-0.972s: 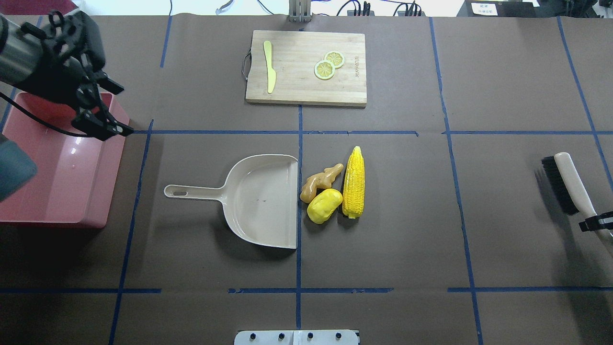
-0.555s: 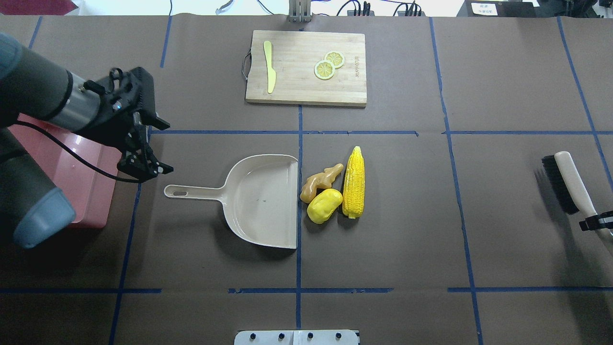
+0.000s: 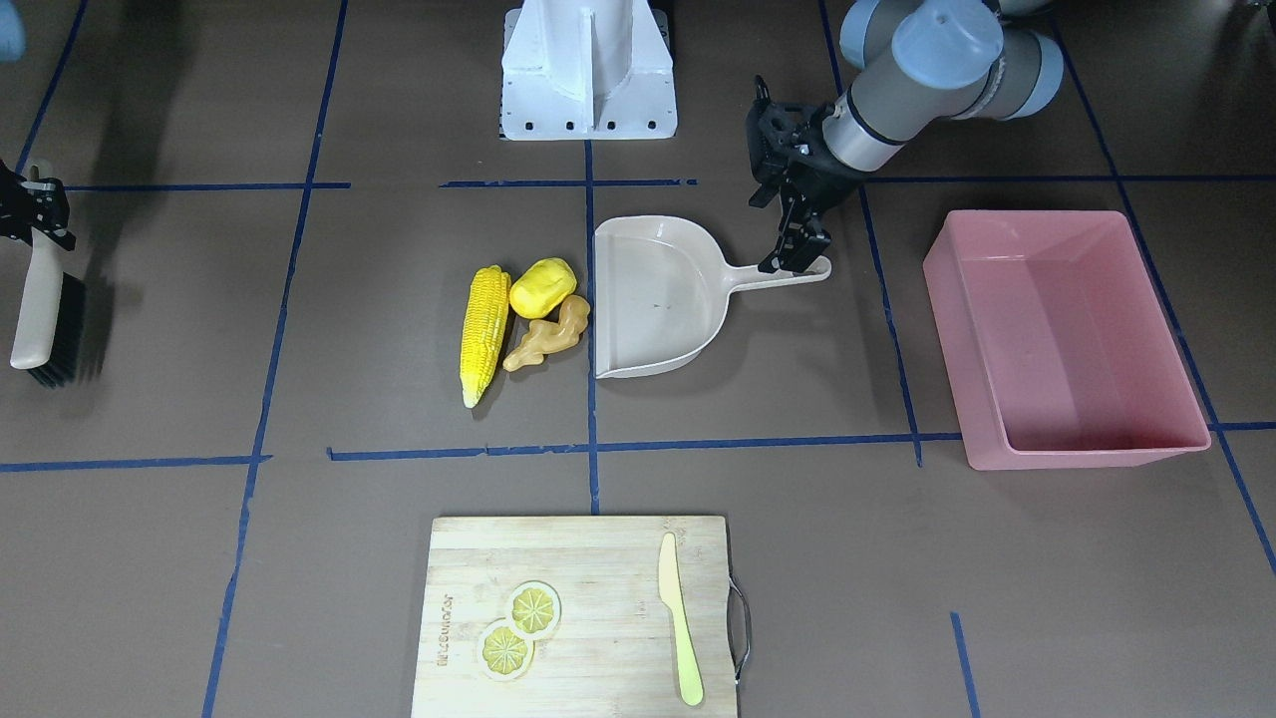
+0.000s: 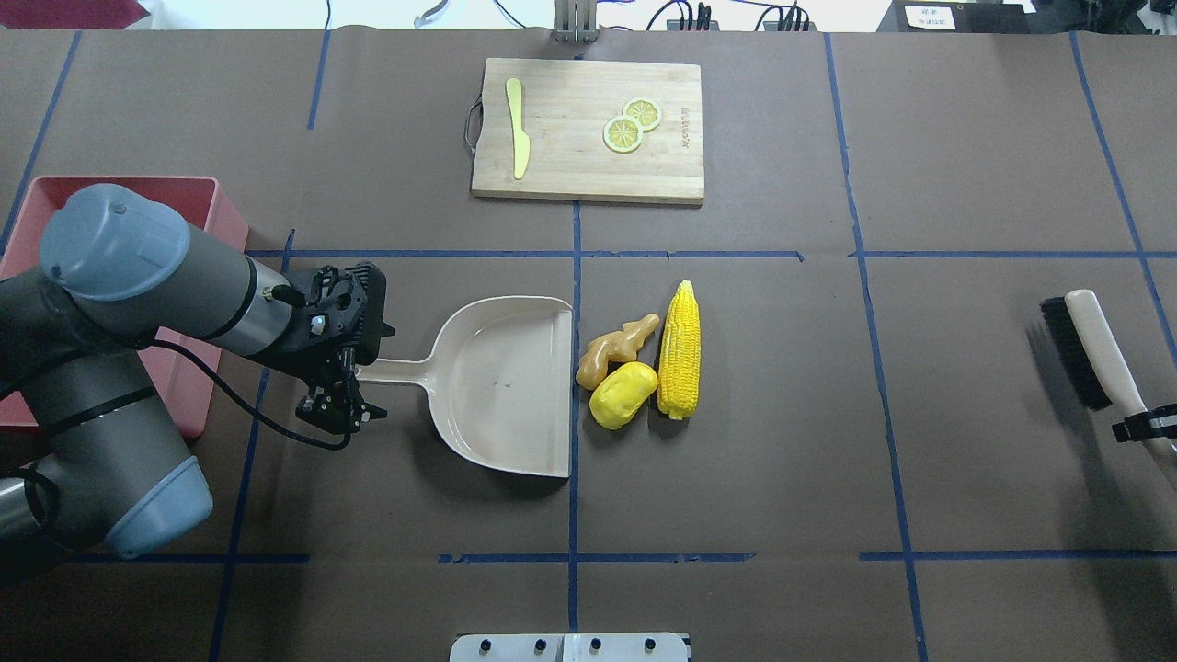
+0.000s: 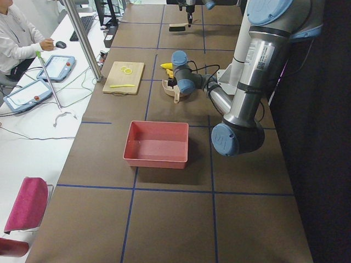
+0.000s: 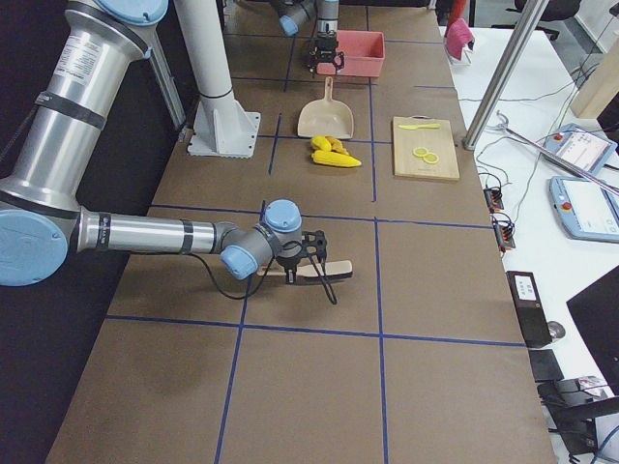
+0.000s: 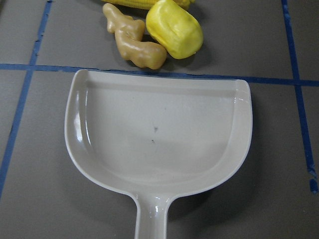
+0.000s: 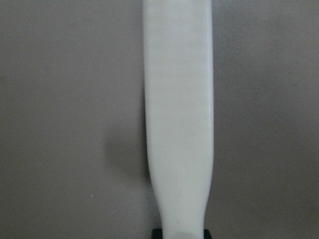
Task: Sweep and dump trash into bin
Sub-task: 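Move the left gripper down to the beige dustpan handle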
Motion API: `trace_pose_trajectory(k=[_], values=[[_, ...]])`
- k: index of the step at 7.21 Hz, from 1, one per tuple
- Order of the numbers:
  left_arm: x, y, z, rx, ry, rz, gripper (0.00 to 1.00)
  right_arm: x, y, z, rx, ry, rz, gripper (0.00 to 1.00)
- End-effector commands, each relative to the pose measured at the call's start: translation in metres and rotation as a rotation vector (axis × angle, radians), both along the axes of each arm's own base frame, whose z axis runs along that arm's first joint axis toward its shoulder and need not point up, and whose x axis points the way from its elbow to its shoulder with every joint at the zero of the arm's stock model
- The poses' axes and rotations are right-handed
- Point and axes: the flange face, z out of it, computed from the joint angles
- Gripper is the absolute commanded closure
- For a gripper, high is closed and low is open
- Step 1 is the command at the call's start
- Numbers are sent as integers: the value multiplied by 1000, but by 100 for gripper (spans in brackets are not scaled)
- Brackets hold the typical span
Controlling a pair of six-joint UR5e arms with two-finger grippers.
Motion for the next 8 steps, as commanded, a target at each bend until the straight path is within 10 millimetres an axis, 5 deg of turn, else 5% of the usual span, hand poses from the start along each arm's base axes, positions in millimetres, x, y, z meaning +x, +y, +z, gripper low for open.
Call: trace_pose_trajectory(k=[1, 8], values=[[12, -6, 20, 17, 26, 4, 1, 0, 0, 0, 0, 0, 0, 100], [38, -14, 56, -61, -39, 6, 5, 0, 1, 1, -1, 1, 0, 100]])
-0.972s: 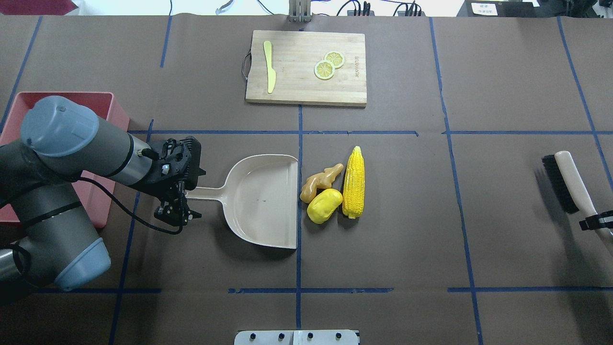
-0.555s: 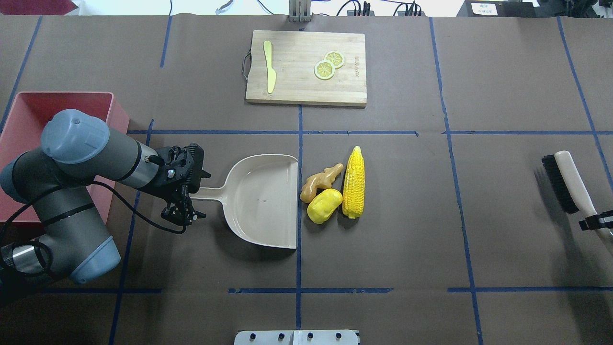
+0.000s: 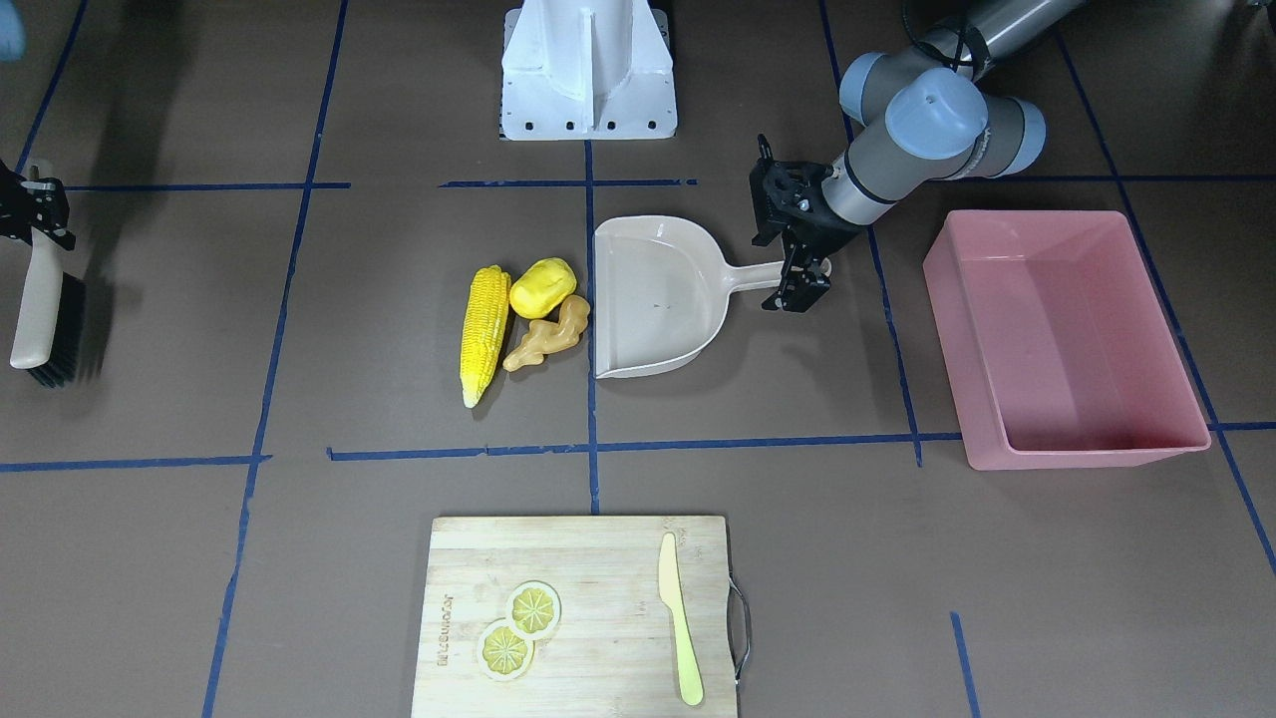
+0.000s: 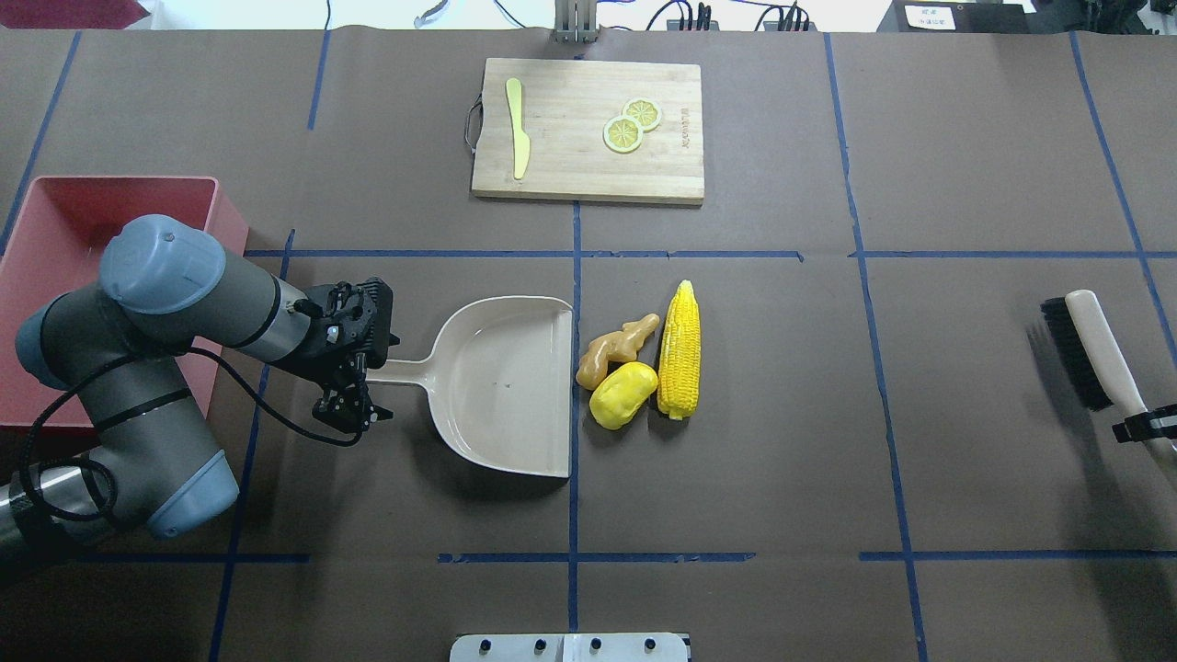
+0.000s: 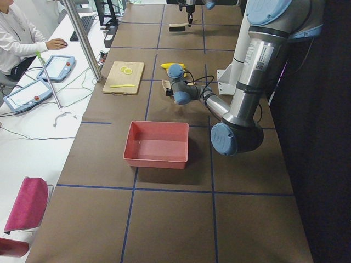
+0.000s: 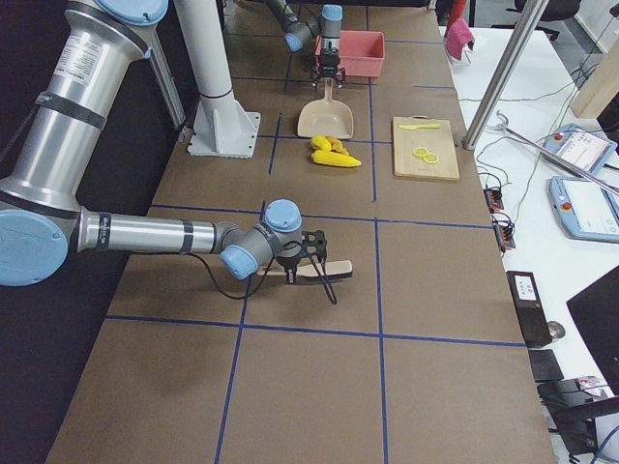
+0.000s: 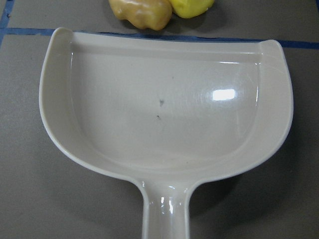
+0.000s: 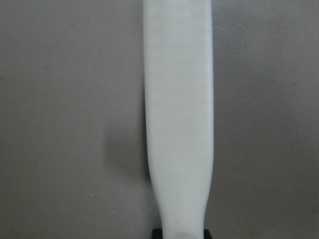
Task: Sweep and dump trash into bin
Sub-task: 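Grasp the dustpan handle with the left gripper and tilt it flat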
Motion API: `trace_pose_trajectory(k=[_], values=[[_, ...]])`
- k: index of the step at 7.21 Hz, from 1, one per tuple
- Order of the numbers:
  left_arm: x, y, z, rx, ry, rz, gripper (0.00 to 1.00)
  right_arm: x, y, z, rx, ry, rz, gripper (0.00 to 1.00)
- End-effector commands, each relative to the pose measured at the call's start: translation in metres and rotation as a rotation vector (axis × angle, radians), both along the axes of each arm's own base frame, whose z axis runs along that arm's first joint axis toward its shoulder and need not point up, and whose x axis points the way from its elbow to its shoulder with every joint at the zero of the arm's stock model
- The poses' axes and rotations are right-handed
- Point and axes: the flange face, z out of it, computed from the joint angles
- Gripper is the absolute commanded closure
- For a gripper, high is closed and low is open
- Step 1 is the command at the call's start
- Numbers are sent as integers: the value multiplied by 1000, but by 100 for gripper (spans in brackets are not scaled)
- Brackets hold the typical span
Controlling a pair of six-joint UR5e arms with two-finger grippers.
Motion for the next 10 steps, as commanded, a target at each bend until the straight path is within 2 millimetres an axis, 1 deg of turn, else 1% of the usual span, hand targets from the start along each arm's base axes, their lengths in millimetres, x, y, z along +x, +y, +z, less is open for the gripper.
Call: trace_pose_trajectory(k=[1, 2, 6, 8, 9, 10], values=[[8, 1, 8, -13, -14, 8, 15, 0, 0, 0, -1, -1, -1, 100], [8, 1, 8, -14, -14, 10, 26, 0, 1, 0, 0, 0, 0, 100], [14, 4, -4, -8, 3, 22, 26, 1, 1, 1, -1, 0, -2, 100], [24, 11, -15, -40, 16, 21, 26, 1, 1, 1, 0, -1, -2, 100], [24, 11, -15, -40, 16, 19, 31, 1, 1, 1, 0, -1, -2, 100], [24, 11, -15, -40, 15, 18, 51, 1, 1, 1, 1, 0, -1, 100]])
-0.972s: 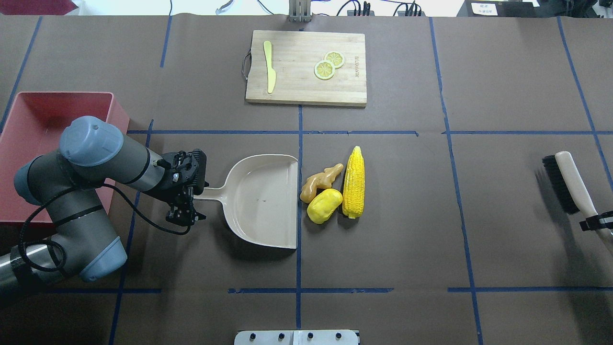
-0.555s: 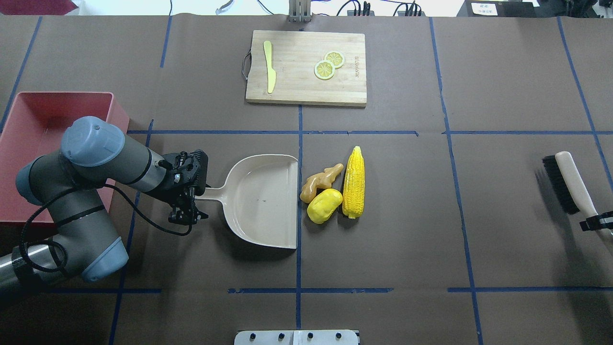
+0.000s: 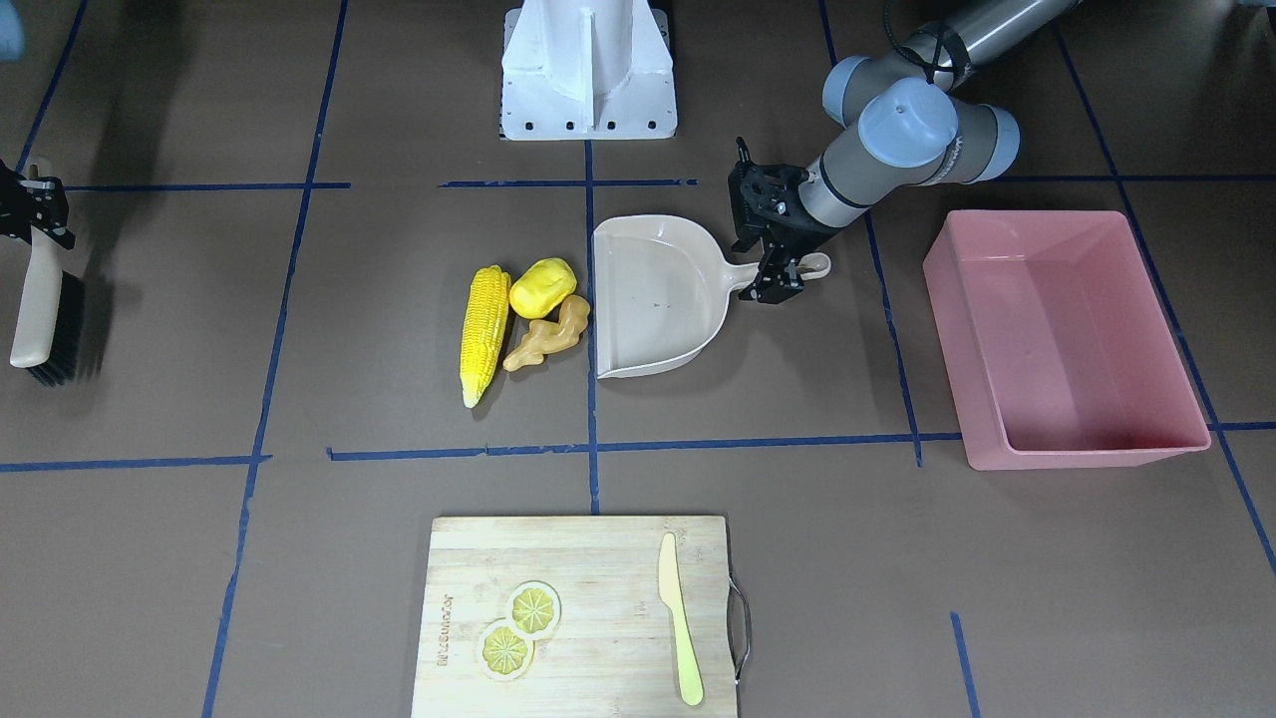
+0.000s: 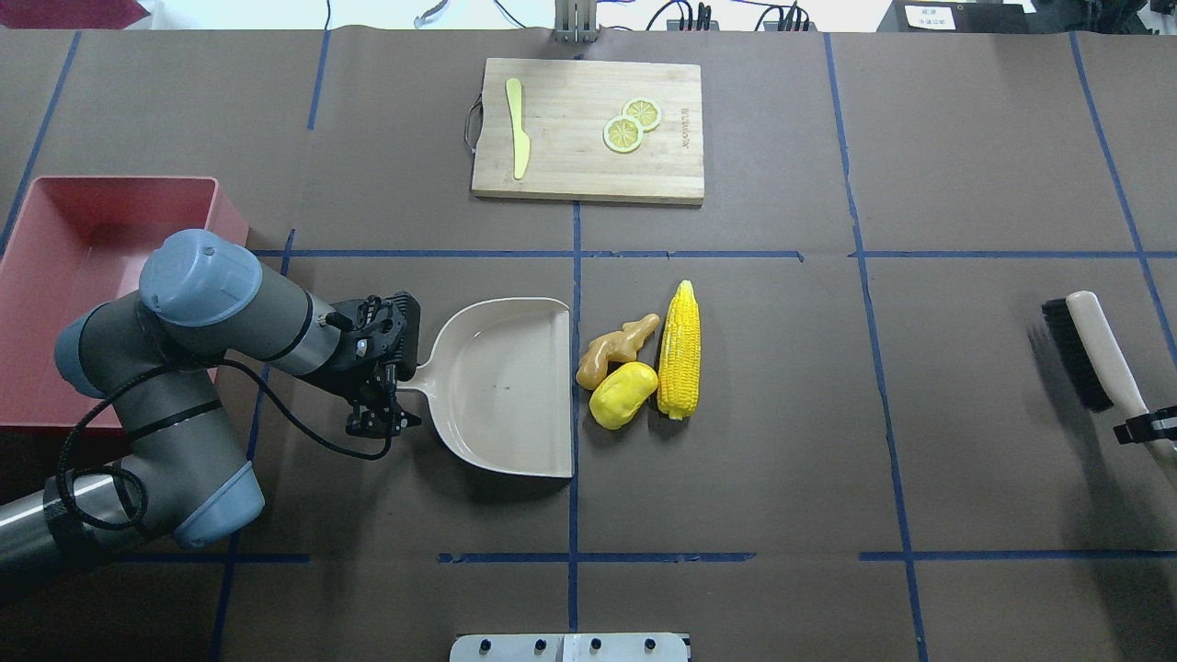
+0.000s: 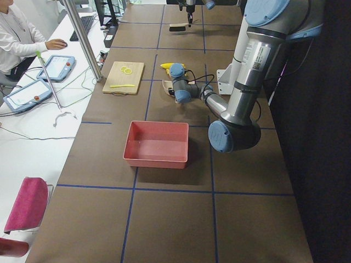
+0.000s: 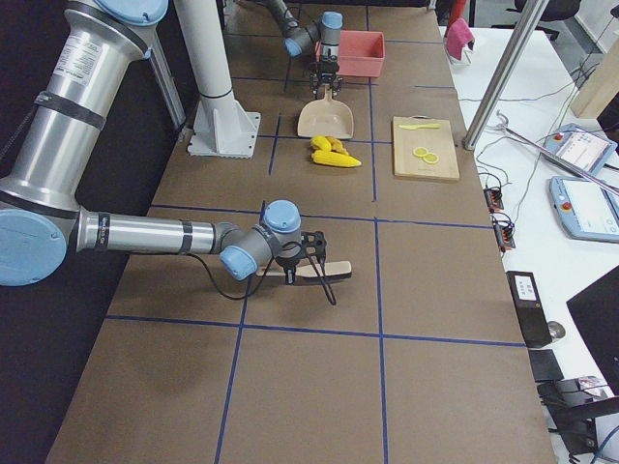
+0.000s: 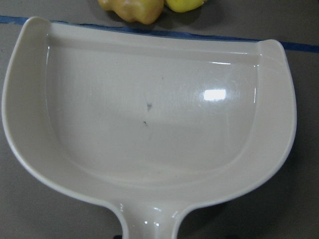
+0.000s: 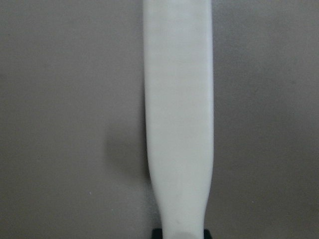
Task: Sweep and dump trash into bin
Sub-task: 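Grasp the dustpan handle with the left gripper and tilt it flat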
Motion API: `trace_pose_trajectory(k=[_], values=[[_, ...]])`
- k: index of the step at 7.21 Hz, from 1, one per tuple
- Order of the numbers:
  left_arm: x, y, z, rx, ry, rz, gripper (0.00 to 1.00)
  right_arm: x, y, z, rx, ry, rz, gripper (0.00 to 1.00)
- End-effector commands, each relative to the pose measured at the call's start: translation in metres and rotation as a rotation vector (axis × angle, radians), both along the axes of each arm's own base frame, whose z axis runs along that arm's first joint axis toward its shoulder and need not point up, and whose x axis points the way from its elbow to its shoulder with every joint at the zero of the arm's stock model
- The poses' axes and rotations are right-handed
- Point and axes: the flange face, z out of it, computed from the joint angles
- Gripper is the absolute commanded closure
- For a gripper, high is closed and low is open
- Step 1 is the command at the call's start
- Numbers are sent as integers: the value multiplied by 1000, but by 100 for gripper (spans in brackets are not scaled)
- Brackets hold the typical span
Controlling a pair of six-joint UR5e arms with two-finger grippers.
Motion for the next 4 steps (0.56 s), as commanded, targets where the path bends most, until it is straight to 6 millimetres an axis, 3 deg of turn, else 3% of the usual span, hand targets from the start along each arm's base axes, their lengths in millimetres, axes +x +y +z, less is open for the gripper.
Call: trace_pose_trajectory(k=[1, 2, 4], values=[[0, 1, -5, 2, 7, -2, 60, 0, 0, 0, 2, 0, 1, 100], [-1, 2, -8, 5, 9, -3, 69, 0, 0, 0, 2, 0, 1, 100], [-18, -15, -8, 7, 4, -40, 84, 0, 0, 0, 3, -1, 1, 100]])
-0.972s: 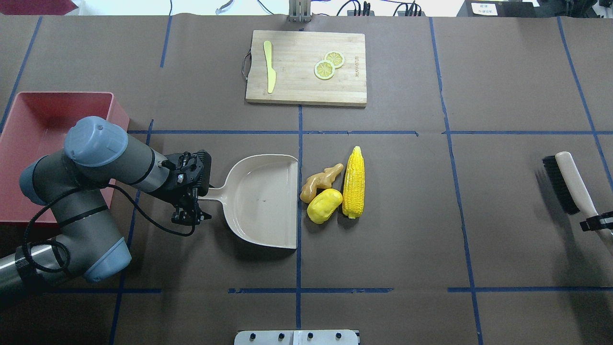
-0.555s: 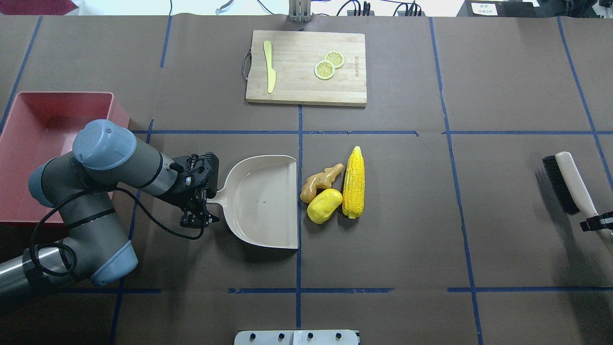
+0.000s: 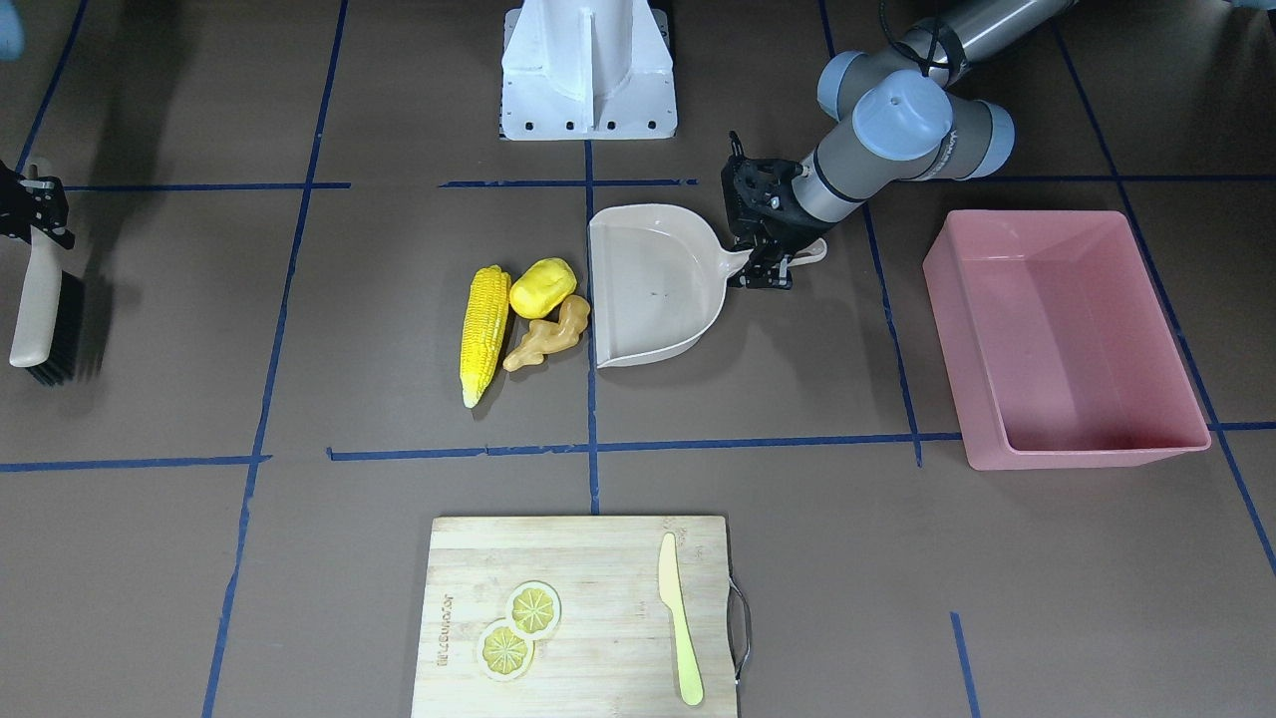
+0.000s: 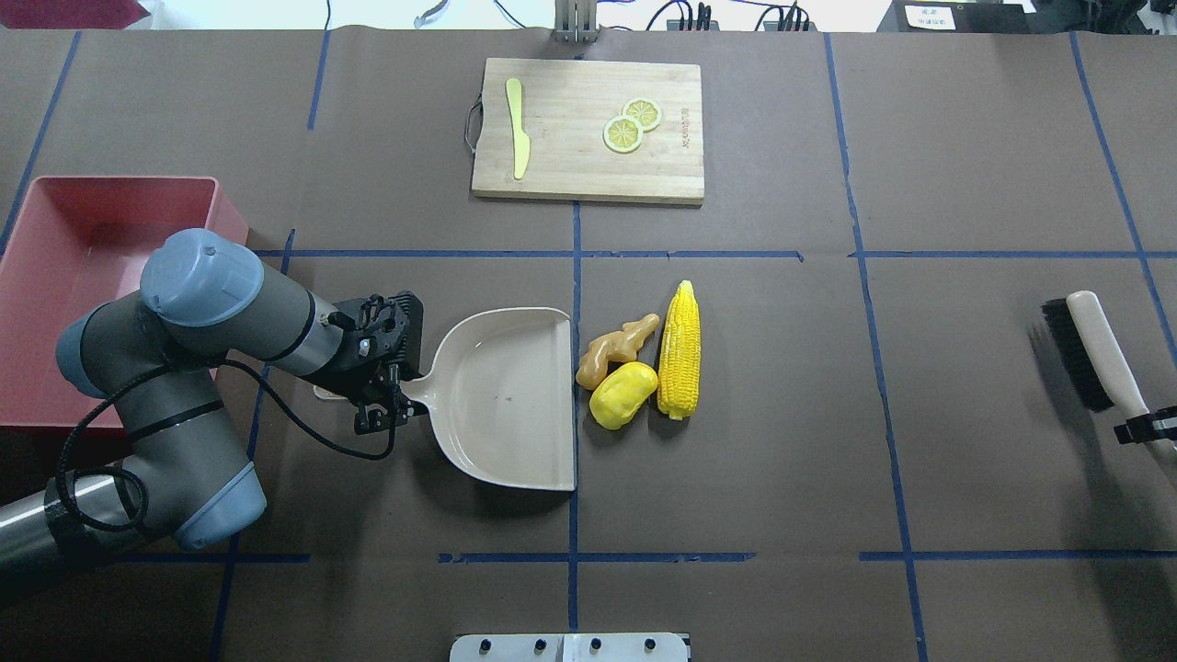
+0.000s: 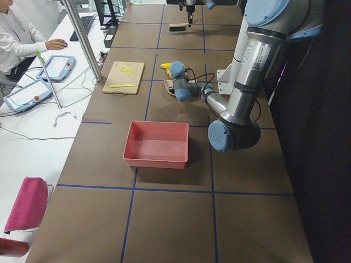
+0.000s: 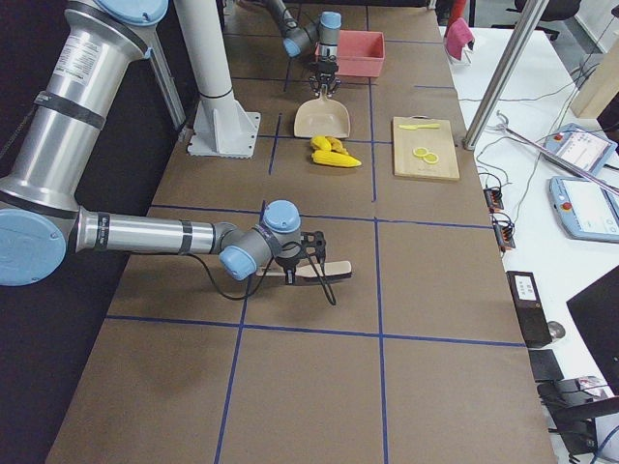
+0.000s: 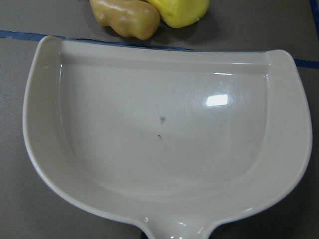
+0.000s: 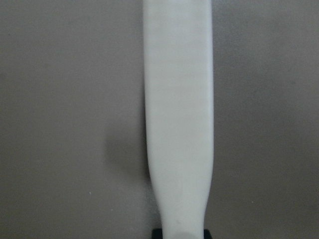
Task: Sweep and dump trash into bin
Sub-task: 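Grasp the dustpan handle with the left gripper and tilt it flat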
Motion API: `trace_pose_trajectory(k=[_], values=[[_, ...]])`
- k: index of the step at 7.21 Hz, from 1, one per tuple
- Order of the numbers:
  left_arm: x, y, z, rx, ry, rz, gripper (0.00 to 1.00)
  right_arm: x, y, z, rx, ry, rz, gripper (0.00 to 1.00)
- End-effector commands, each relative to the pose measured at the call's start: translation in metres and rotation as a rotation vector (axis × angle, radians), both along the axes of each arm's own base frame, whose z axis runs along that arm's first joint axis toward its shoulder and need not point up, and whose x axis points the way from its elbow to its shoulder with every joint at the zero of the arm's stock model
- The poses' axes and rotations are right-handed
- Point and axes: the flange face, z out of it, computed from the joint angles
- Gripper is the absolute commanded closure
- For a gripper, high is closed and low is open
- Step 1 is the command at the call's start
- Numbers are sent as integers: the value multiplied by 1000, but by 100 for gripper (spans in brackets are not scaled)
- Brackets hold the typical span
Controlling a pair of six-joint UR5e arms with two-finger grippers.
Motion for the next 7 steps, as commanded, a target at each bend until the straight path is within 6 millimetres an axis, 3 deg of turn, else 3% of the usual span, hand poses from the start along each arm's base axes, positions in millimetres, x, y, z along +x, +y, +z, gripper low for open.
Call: trace_pose_trajectory(k=[1, 3, 4, 7], values=[[-19, -15, 0, -14, -23, -36, 92, 0, 0, 0, 0, 0, 0, 100], [-22, -14, -10, -40, -62, -37, 97, -1, -1, -2, 4, -6, -2, 100], [-17, -12, -6, -39, -69, -26, 100, -1, -1, -7, 8, -12, -2, 100], [-10, -15, -20, 55, -54, 3, 100, -5, -2, -37, -43, -58, 52, 100]])
